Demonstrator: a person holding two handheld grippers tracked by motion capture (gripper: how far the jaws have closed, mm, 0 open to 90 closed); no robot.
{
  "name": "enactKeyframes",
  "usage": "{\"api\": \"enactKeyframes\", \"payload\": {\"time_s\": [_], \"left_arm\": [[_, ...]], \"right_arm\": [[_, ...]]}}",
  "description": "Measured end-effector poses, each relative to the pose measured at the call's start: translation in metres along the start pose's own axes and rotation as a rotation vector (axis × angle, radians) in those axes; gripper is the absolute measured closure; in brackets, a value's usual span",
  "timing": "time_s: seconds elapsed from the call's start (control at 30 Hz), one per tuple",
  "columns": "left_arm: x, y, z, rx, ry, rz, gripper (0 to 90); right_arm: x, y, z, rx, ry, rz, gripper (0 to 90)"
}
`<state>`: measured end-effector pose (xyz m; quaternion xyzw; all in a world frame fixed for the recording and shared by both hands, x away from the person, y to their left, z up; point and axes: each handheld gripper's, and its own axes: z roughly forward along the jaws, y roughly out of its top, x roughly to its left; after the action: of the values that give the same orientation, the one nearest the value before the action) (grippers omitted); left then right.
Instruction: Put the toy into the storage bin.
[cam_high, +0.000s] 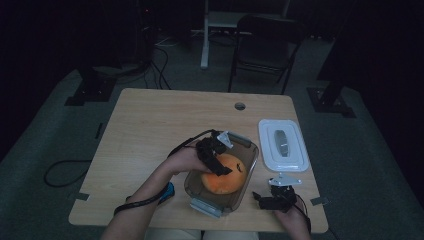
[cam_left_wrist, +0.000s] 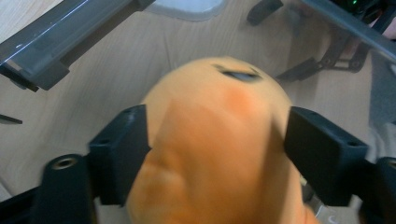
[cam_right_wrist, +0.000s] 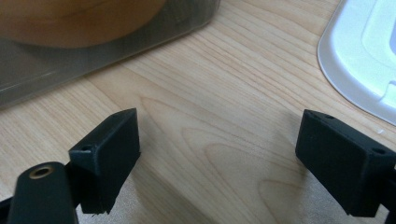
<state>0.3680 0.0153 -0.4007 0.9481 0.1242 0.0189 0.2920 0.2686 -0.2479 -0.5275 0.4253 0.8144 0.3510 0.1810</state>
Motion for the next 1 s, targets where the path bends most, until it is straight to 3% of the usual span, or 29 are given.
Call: {"api": "enactKeyframes", "payload": {"time_s": [0.23, 0.53, 0.9, 1.0], "left_arm": [[-0.002, -0.003, -0.007, -0.015, -0.004, -0.019, 19.5], [-0.010, -0.008, -0.021, -0.023, 0.003, 0.010, 19.6], [-0.012, -0.025, -0.043, -0.042, 0.045, -0.014, 19.6], [-0.013, -0.029, -0.051, -0.045, 0.077, -0.024, 19.6]], "right_arm": [[0.000, 0.000, 0.000, 0.000, 0.000, 0.000, 13.3], [0.000, 0.000, 0.000, 0.000, 0.000, 0.000, 13.3], [0.000, 0.000, 0.000, 0.000, 0.000, 0.000, 13.3], [0.000, 0.000, 0.000, 0.000, 0.000, 0.001, 13.3]]}}
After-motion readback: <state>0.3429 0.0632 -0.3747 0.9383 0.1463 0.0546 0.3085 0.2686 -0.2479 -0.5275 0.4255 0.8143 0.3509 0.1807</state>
